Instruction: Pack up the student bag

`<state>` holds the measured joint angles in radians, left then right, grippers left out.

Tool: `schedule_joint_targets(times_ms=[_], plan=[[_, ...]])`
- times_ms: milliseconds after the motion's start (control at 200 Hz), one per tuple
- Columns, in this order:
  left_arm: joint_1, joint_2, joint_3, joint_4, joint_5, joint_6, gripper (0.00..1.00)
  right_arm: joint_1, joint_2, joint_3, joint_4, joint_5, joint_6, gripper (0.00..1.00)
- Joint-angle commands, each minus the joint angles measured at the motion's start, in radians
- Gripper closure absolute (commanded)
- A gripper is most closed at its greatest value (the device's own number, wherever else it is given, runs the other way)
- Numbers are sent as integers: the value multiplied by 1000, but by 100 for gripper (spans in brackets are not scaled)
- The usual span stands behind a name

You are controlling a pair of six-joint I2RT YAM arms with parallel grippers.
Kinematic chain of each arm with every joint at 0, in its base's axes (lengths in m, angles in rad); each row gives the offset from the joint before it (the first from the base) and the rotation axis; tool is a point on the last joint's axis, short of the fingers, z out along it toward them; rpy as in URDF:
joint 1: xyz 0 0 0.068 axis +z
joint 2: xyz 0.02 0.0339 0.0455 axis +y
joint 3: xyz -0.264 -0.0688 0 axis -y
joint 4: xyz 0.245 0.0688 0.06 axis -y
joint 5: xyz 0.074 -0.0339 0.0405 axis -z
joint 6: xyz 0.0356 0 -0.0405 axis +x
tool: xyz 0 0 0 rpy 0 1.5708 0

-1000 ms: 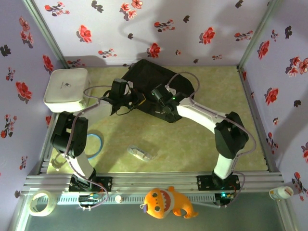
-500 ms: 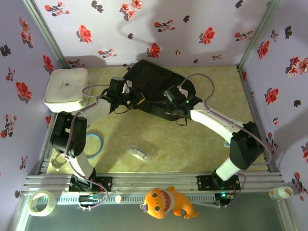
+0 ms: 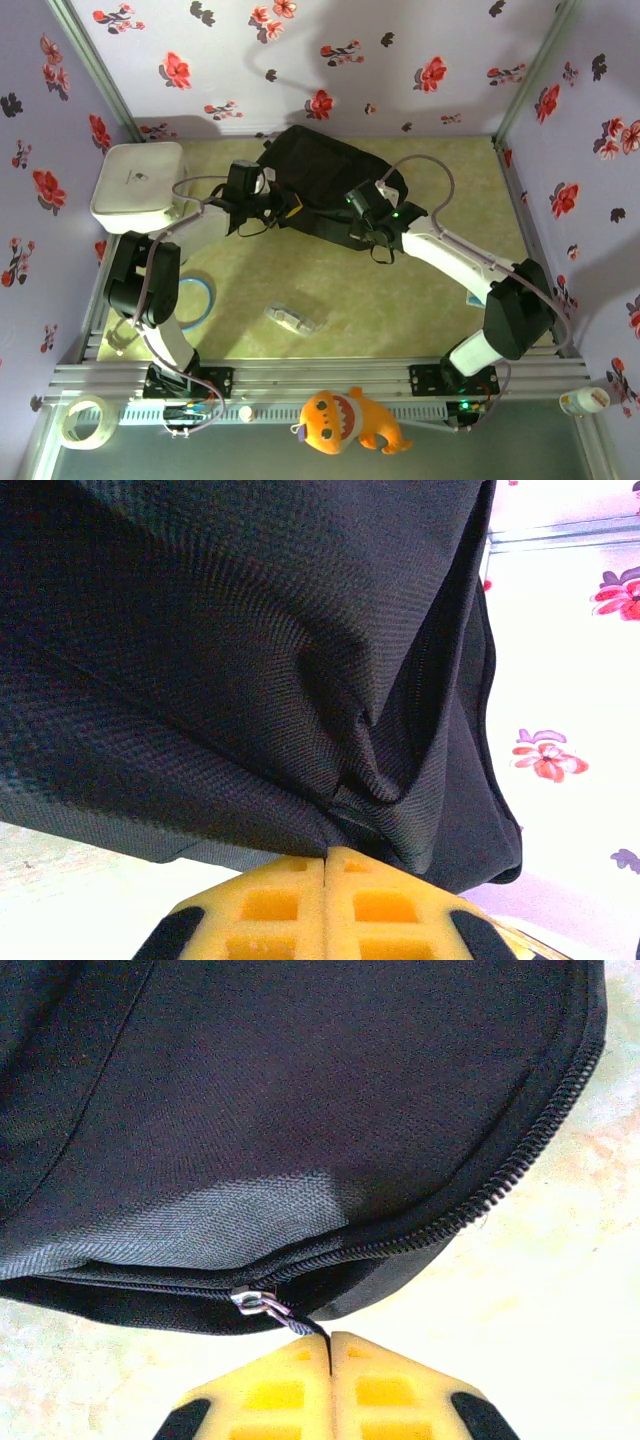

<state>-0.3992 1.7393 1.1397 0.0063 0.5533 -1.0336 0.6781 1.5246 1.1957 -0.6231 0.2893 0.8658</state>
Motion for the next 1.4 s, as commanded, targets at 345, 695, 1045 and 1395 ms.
schedule_joint_targets(times_ms=[345, 695, 1045, 1395], plan=[[29, 32, 8, -22, -79, 13, 100, 17, 84, 102, 43, -145, -244, 100], [43, 29, 5, -84, -166, 26, 100, -3, 71, 85, -139, 156, -77, 100], [58, 28, -4, -78, -156, 23, 100, -49, 52, 43, -157, 206, -18, 100], [28, 70, -16, 87, -56, -66, 100, 18, 91, 79, 98, -200, -157, 100]])
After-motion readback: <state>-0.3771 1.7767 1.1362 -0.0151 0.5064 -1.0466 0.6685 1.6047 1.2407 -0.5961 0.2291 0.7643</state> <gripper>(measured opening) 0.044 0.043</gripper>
